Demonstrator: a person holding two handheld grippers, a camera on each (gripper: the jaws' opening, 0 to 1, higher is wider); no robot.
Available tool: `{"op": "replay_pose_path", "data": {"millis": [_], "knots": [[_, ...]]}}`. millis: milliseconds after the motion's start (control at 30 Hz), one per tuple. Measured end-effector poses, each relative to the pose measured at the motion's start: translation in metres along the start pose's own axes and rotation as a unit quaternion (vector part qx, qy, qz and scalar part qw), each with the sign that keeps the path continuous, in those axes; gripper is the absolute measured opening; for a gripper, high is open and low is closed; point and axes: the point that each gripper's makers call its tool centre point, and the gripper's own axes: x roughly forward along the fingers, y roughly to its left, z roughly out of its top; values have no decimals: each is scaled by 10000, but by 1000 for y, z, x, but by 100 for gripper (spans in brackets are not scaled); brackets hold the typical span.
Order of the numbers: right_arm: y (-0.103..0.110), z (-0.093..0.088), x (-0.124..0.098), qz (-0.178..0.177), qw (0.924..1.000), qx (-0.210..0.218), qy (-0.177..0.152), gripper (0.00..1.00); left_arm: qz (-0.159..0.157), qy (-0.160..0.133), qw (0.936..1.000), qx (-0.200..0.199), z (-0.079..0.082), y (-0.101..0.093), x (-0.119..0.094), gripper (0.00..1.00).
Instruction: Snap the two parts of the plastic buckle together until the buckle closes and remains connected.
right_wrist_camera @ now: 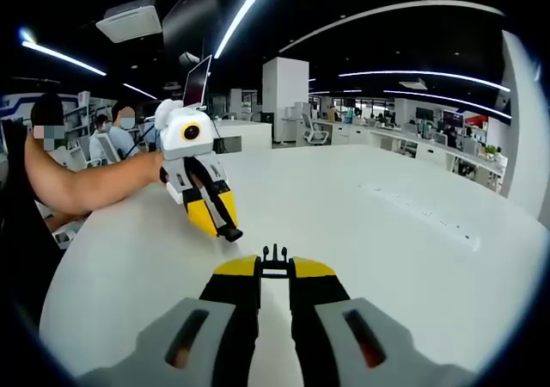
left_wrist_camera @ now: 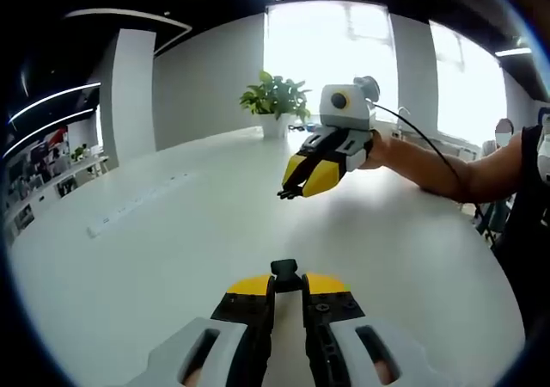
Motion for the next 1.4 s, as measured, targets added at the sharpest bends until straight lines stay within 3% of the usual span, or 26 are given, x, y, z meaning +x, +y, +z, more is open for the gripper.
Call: {"op": "replay_pose_path", "data": {"millis": [33, 200, 300, 500, 700, 767, 900, 1100, 1133, 1267, 1400], "knots": [[0, 0, 0, 2, 10000, -1, 2, 11, -114, -96, 9999, -59, 3, -4, 0, 11], [-1, -2, 1, -2, 10000, 1, 18, 11, -62, -32, 9999, -74, 1, -2, -2, 11], [-1, -2, 1, 3, 10000, -1, 17, 11, 122, 245, 9995, -129, -10, 6, -3, 11], [0, -1, 1, 22, 10000, -17, 15, 11, 397, -116, 9991, -73, 6, 17, -8, 11], [0, -1, 1, 30, 10000, -16, 26, 11, 402, -139, 9990, -124, 8, 18, -10, 10], [0, -2, 1, 29, 10000, -14, 28, 11, 491, -19, 9987, -98, 4, 22, -11, 10], [1, -2, 1, 48, 10000, -5, 27, 11, 403, 61, 9992, -13, 1, 19, -9, 10], [3, -2, 1, 71, 10000, 8, 39, 11, 388, -253, 9989, -49, 16, 14, -11, 10], [2, -3, 1, 76, 10000, 14, 45, 11, 330, -205, 9991, -158, 15, 11, -11, 10], [3, -8, 1, 113, 9999, 15, 118, 11, 295, 60, 9995, 121, 5, 9, -6, 10], [6, -10, 1, 210, 9996, -13, 165, 11, 125, 141, 9995, 240, 2, 0, -4, 10]]}}
